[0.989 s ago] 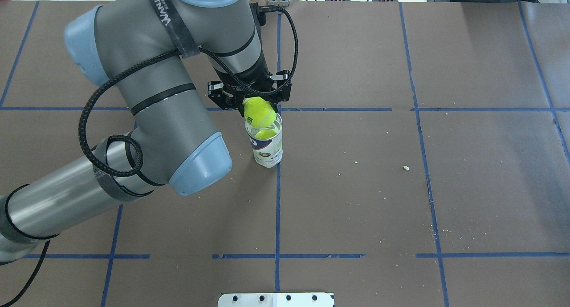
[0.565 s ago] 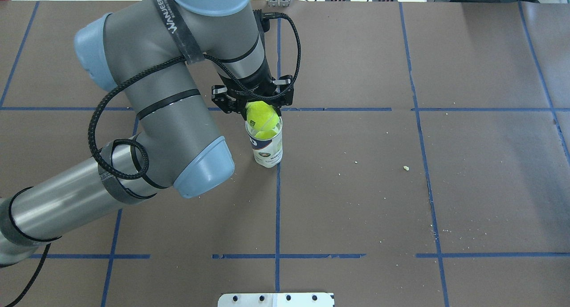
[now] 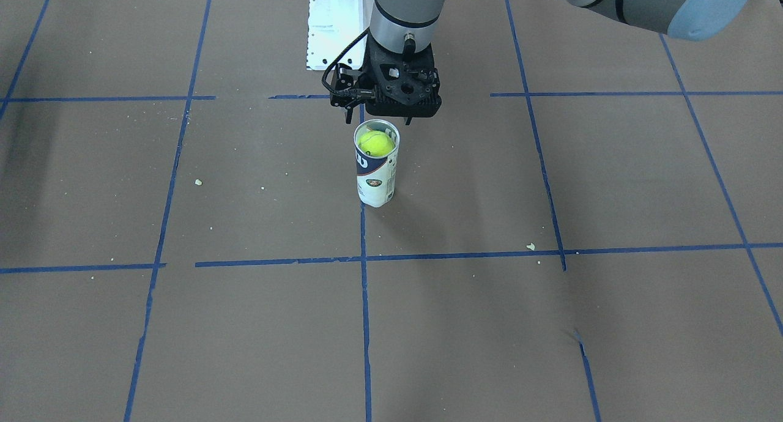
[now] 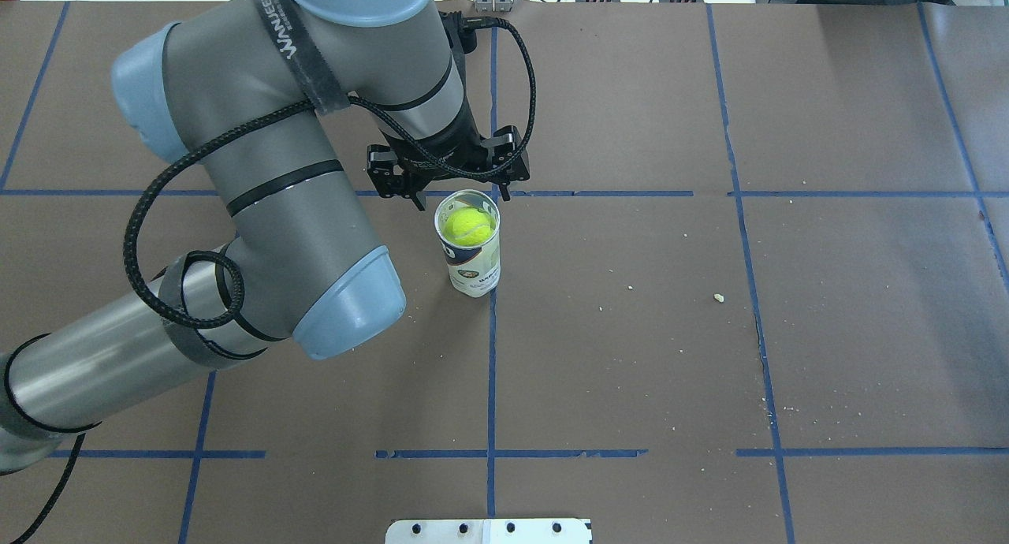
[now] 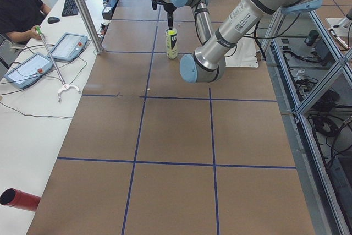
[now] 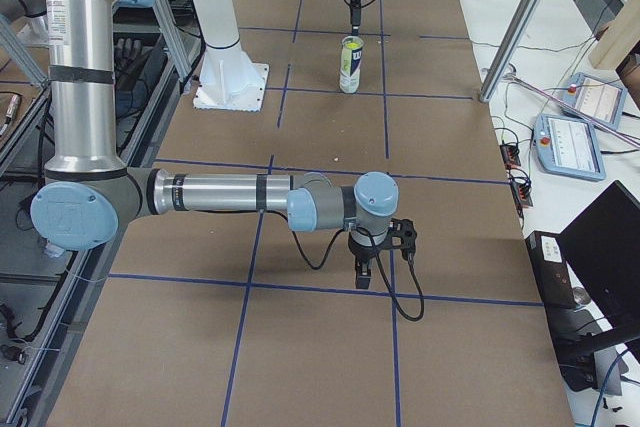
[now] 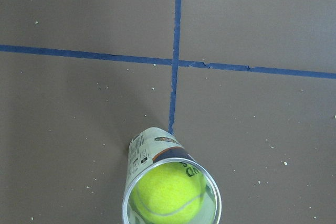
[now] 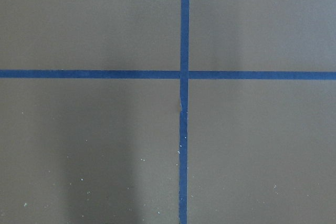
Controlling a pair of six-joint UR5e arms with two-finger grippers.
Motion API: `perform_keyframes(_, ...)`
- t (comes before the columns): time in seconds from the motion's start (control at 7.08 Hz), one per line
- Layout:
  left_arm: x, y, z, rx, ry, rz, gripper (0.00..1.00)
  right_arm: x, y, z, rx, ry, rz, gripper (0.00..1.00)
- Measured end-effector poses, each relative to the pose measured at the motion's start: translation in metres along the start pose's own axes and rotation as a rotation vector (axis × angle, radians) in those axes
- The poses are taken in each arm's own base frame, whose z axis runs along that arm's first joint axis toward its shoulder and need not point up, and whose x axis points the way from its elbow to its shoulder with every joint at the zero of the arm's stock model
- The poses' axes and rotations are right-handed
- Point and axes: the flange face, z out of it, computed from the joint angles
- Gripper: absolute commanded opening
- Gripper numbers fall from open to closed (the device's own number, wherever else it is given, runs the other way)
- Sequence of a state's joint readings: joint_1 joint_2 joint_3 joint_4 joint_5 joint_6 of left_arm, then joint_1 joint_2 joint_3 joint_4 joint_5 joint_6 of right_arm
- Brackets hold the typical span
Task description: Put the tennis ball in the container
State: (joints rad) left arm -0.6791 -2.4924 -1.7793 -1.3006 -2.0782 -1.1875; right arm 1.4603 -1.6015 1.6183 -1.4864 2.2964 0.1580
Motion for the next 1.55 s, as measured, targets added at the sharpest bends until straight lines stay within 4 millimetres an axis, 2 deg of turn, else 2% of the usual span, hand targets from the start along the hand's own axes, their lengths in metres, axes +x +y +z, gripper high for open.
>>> perform_keyframes(0.14, -0.01, -0.002, -0.013, 0.02, 0.01, 0.039, 1.0, 0.0, 0.0, 0.0, 0.0, 0.0, 0.0, 1.0)
perform_keyframes(0.28, -0.036, -0.01, -0.035, 0.061, 0.017, 0.104, 1.0, 0.0, 0.0, 0.0, 0.0, 0.0, 0.0, 1.0)
perform_keyframes(0.42, -0.071, -0.02, -0.056, 0.106, 0.014, 0.145, 1.0, 0.0, 0.0, 0.0, 0.0, 0.0, 0.0, 1.0)
perform_keyframes(0.71, -0.155, -0.058, -0.086, 0.171, -0.044, 0.163, 1.0, 0.0, 0.0, 0.0, 0.0, 0.0, 0.0, 1.0)
perform_keyframes(0.85, -0.212, -0.081, -0.092, 0.175, -0.088, 0.167, 1.0, 0.0, 0.0, 0.0, 0.0, 0.0, 0.0, 1.0)
perform_keyframes(0.99, -0.293, -0.105, -0.095, 0.158, -0.148, 0.187, 1.0, 0.0, 0.0, 0.0, 0.0, 0.0, 0.0, 1.0)
perform_keyframes(1.13, -0.388, -0.128, -0.103, 0.125, -0.206, 0.213, 1.0, 0.0, 0.0, 0.0, 0.0, 0.0, 0.0, 1.0)
perform_keyframes(1.27, -0.493, -0.148, -0.117, 0.082, -0.252, 0.237, 1.0, 0.0, 0.0, 0.0, 0.0, 0.0, 0.0, 1.0)
perform_keyframes(1.41, -0.592, -0.157, -0.131, 0.045, -0.277, 0.251, 1.0, 0.0, 0.0, 0.0, 0.0, 0.0, 0.0, 1.0)
perform_keyframes(1.55, -0.681, -0.15, -0.135, 0.023, -0.286, 0.253, 1.0, 0.0, 0.0, 0.0, 0.0, 0.0, 0.0, 1.0)
